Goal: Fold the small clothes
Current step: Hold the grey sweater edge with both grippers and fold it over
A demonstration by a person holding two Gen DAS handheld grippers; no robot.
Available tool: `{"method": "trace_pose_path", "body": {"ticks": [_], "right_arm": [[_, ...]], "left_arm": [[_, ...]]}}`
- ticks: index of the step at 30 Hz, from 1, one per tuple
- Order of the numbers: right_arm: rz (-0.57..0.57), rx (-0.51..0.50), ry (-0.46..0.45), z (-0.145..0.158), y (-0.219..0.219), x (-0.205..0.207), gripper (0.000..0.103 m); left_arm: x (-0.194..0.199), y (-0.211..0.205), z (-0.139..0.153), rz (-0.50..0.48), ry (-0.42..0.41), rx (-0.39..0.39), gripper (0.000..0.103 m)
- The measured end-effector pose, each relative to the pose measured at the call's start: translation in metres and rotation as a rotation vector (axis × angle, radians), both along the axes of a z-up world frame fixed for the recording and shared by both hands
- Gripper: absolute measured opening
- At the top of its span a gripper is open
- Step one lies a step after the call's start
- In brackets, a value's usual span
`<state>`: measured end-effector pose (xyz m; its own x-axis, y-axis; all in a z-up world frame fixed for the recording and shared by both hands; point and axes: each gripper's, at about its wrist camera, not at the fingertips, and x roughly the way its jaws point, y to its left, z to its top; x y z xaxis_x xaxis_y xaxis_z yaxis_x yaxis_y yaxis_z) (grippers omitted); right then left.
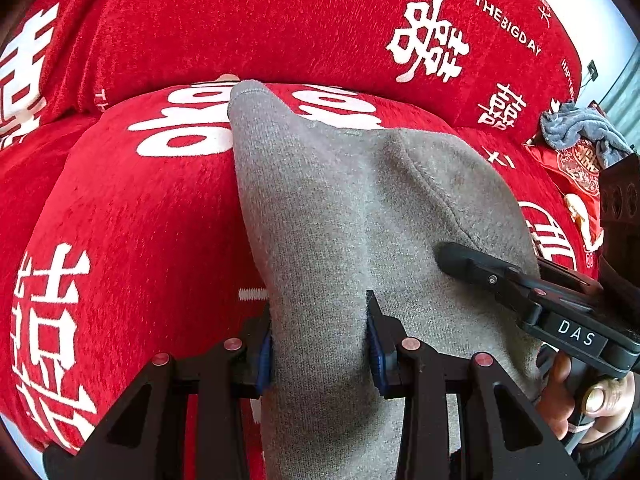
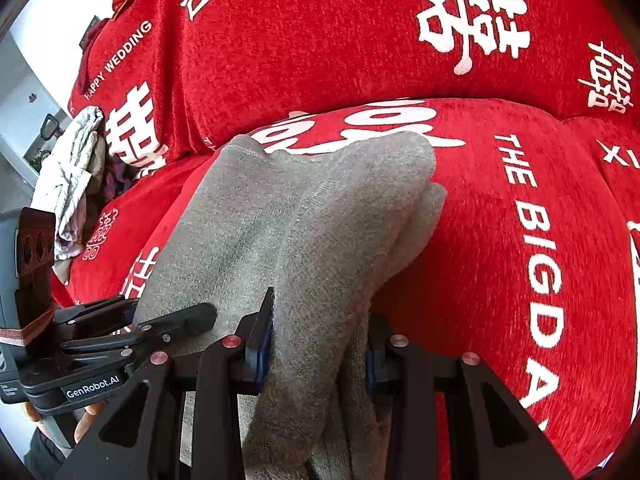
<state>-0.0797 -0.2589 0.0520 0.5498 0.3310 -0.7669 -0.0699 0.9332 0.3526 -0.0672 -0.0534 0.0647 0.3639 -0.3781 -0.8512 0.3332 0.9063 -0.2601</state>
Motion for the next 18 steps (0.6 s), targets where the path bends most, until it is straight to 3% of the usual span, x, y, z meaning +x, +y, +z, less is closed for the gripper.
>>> {"method": "trace_pose_path", "body": {"ticks": [18], "right_arm": [[0.019, 0.011, -0.023, -0.006, 0.007, -0.033, 0.037]], "left_arm": [[-0.037, 0.006, -0.005, 0.003, -0.034, 0.022, 0.039]]}}
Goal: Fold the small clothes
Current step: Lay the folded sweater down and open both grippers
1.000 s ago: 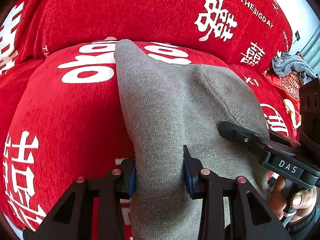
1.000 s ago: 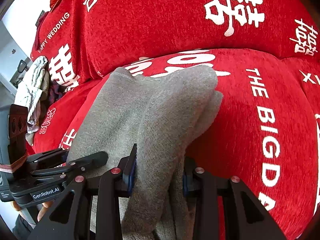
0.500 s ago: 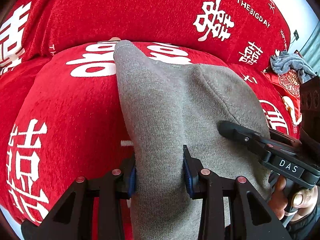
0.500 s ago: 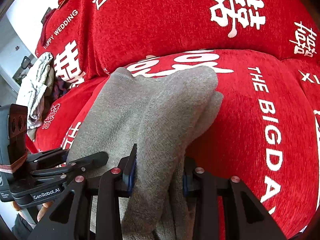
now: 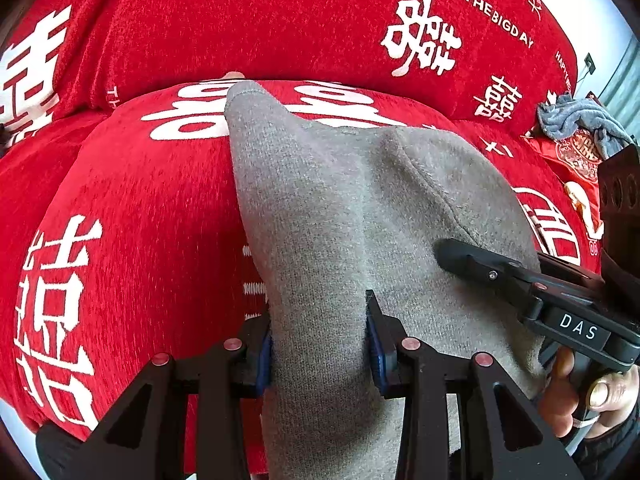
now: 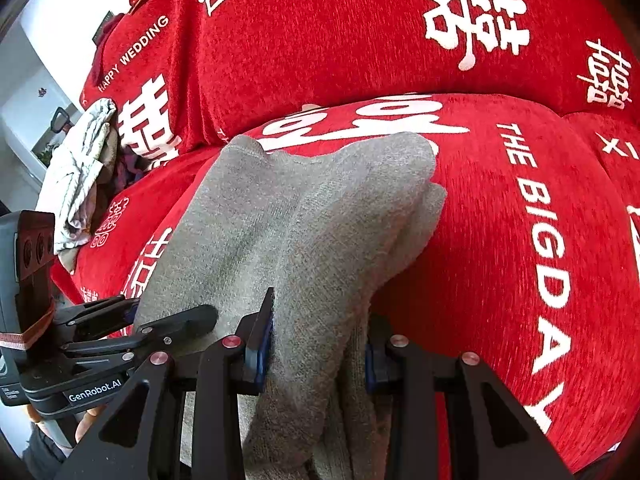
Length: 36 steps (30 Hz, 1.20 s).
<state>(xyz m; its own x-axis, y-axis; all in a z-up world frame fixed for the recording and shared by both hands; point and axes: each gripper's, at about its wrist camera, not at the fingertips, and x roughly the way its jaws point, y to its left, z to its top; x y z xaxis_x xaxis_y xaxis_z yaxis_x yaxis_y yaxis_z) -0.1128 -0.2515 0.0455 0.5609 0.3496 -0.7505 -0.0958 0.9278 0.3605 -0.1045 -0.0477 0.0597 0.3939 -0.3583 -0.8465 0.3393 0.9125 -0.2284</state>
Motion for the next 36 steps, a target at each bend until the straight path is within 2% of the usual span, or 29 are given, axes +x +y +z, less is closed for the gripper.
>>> {"method": "trace_pose_path", "body": {"ticks": [10, 12, 15, 17, 19, 23, 26, 28, 30, 32, 33, 36], "right_arm": [[0.006, 0.014, -0.006, -0.007, -0.002, -0.006, 0.037], [0.007, 0.010, -0.002, -0.010, -0.003, -0.006, 0.038], [-0.013, -0.009, 0.030, -0.016, -0.009, -0.004, 0.046], [-0.043, -0.003, 0.035, -0.016, -0.017, -0.006, 0.048], [-0.074, 0.010, 0.017, -0.011, -0.027, -0.011, 0.048], [-0.074, -0.051, -0.124, 0.023, -0.028, -0.028, 0.048], [0.027, -0.024, -0.172, 0.039, -0.012, -0.027, 0.048], [0.078, -0.017, -0.173, 0.039, 0.001, -0.018, 0.048], [0.075, -0.017, -0.121, 0.027, 0.004, -0.003, 0.048], [0.058, -0.027, -0.075, 0.014, 0.001, 0.010, 0.048], [0.044, -0.045, -0.061, 0.008, -0.001, 0.017, 0.048], [0.017, -0.038, -0.027, -0.009, -0.013, 0.036, 0.048]], "left_arm": [[-0.009, 0.007, -0.009, 0.003, -0.006, -0.014, 0.040], [-0.011, 0.008, -0.011, 0.010, -0.011, -0.014, 0.044], [-0.016, 0.012, -0.008, 0.033, -0.040, 0.006, 0.058], [-0.020, 0.021, 0.001, 0.069, -0.082, 0.018, 0.076], [-0.022, 0.034, 0.014, 0.107, -0.132, -0.006, 0.084], [-0.013, 0.042, 0.034, 0.122, -0.148, -0.050, 0.084], [-0.005, 0.021, 0.039, 0.073, -0.166, -0.001, 0.084], [0.004, 0.003, 0.036, 0.059, -0.173, 0.072, 0.084], [0.015, -0.010, 0.028, 0.058, -0.169, 0.150, 0.084], [0.033, -0.017, 0.011, 0.082, -0.147, 0.260, 0.084], [0.042, -0.017, 0.004, 0.090, -0.121, 0.279, 0.084], [0.064, -0.007, -0.018, 0.101, -0.033, 0.237, 0.084]]}}
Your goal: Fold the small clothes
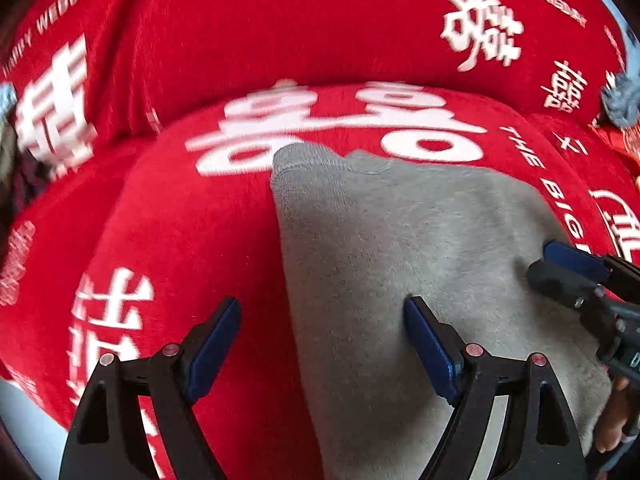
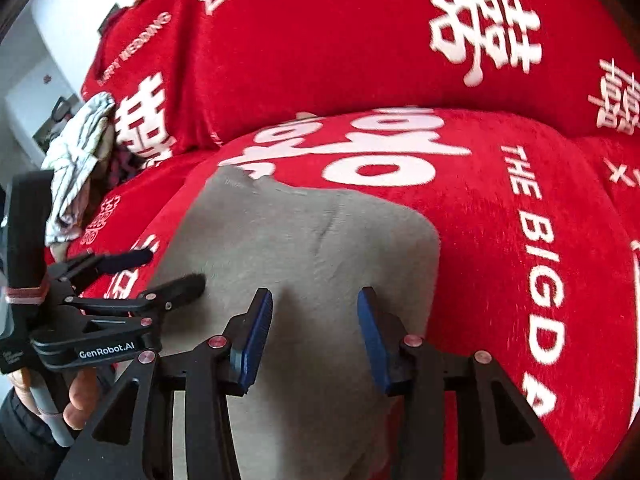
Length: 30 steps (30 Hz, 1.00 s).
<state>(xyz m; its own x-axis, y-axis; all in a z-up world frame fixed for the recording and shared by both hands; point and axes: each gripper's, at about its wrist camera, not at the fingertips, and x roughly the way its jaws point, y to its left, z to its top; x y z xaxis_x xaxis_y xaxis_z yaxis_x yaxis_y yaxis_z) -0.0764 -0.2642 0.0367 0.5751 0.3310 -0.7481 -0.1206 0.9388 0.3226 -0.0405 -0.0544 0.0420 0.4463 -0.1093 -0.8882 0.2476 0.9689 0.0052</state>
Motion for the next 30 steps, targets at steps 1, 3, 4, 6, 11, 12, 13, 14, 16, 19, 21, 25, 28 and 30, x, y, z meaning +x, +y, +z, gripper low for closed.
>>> {"method": "trace_pose_path", "body": {"ticks": [1, 3, 4, 6, 11, 12, 13, 14, 16, 19, 21, 25, 28, 30], "right_arm": [[-0.010, 0.001, 0.004, -0.003, -0.002, 0.005, 0.047], [-0.024, 0.005, 0.016, -0.010, -0.008, 0.012, 0.048], [-0.024, 0.016, 0.021, -0.012, -0.011, 0.016, 0.048], [-0.019, 0.013, 0.025, -0.013, -0.011, 0.019, 0.048], [-0.004, -0.062, -0.023, 0.007, -0.002, -0.008, 0.048], [0.017, -0.076, -0.051, 0.014, 0.002, -0.022, 0.048], [0.035, -0.087, -0.072, 0.019, 0.006, -0.032, 0.048], [0.052, -0.098, -0.091, 0.023, 0.010, -0.043, 0.048], [0.086, -0.106, -0.124, 0.029, 0.019, -0.066, 0.048], [0.141, -0.101, -0.155, 0.031, 0.033, -0.096, 0.048], [0.151, -0.107, -0.163, 0.029, 0.039, -0.106, 0.048], [0.144, -0.108, -0.137, 0.013, 0.041, -0.116, 0.048], [0.118, -0.095, -0.116, 0.002, 0.035, -0.117, 0.048], [0.110, -0.081, -0.116, -0.003, 0.031, -0.121, 0.048]], "left_arm": [[0.003, 0.002, -0.003, 0.001, 0.009, -0.022, 0.085], [0.007, 0.003, -0.008, 0.001, 0.010, -0.040, 0.086], [0.007, 0.002, -0.011, -0.001, 0.005, -0.038, 0.086], [0.008, 0.003, -0.010, -0.001, 0.006, -0.047, 0.086], [-0.015, 0.004, 0.010, -0.012, -0.063, -0.020, 0.086], [-0.023, 0.003, 0.014, -0.024, -0.084, -0.013, 0.086], [-0.035, 0.003, 0.018, -0.041, -0.108, -0.005, 0.086], [-0.043, 0.003, 0.021, -0.050, -0.120, 0.000, 0.086], [-0.060, 0.005, 0.024, -0.062, -0.140, 0.006, 0.086], [-0.080, 0.008, 0.023, -0.070, -0.150, 0.006, 0.086], [-0.090, 0.010, 0.021, -0.067, -0.163, 0.033, 0.086], [-0.100, 0.021, 0.015, -0.061, -0.161, 0.019, 0.086], [-0.103, 0.027, 0.010, -0.061, -0.155, 0.003, 0.086], [-0.105, 0.027, 0.006, -0.064, -0.156, 0.000, 0.086]]}}
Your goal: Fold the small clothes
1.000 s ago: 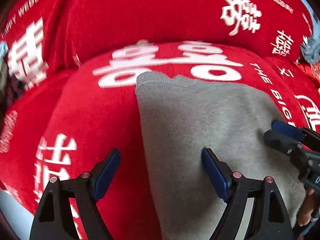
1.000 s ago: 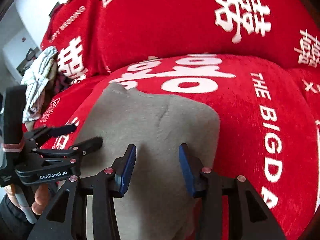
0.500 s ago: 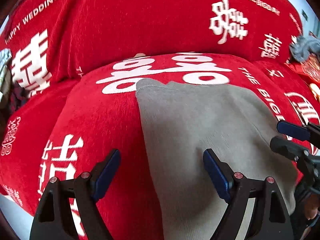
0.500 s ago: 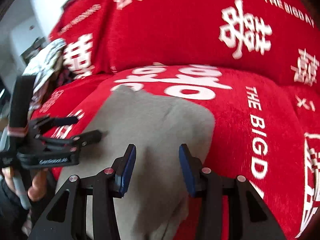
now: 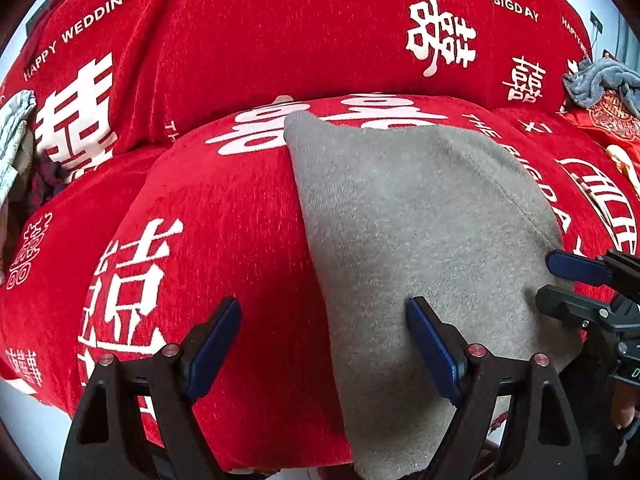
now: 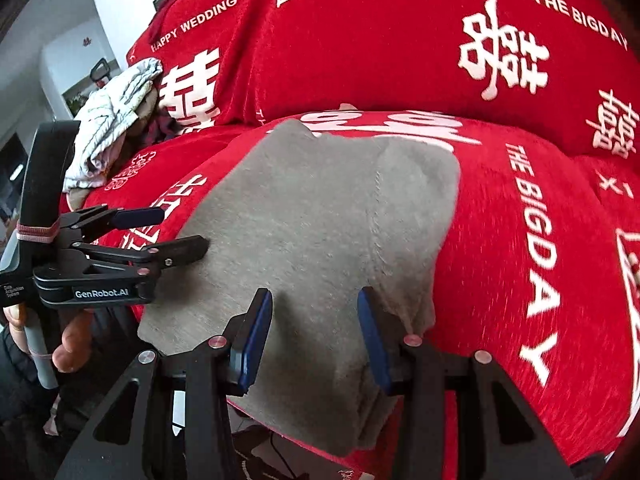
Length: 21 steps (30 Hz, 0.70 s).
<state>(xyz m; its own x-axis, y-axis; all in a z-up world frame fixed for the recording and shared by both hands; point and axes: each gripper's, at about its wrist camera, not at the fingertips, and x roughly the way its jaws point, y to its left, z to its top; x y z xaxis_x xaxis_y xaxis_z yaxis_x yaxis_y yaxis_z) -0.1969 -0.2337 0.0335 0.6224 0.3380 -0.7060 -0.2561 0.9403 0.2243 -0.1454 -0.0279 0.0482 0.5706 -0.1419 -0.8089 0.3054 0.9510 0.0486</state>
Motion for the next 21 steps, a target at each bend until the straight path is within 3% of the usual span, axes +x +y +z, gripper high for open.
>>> {"method": "trace_pose_path", "body": {"ticks": [7, 11, 16, 19, 21], "right_arm": [[-0.002, -0.055, -0.017, 0.002, 0.009, -0.016, 0.048], [0.069, -0.064, -0.038, 0.005, 0.024, -0.038, 0.049], [0.075, -0.096, 0.010, -0.014, 0.031, -0.039, 0.049], [0.047, -0.082, 0.074, -0.026, 0.024, -0.030, 0.048], [0.047, -0.060, 0.070, -0.020, 0.020, -0.031, 0.049]], "left_arm": [[-0.020, -0.001, 0.006, 0.011, -0.005, -0.022, 0.086], [-0.039, -0.006, 0.006, -0.007, -0.016, -0.007, 0.086], [-0.042, -0.010, -0.006, 0.015, -0.001, 0.047, 0.086], [-0.040, -0.006, -0.012, 0.017, 0.027, 0.022, 0.086], [-0.040, -0.005, -0.012, 0.018, 0.026, 0.021, 0.086]]}}
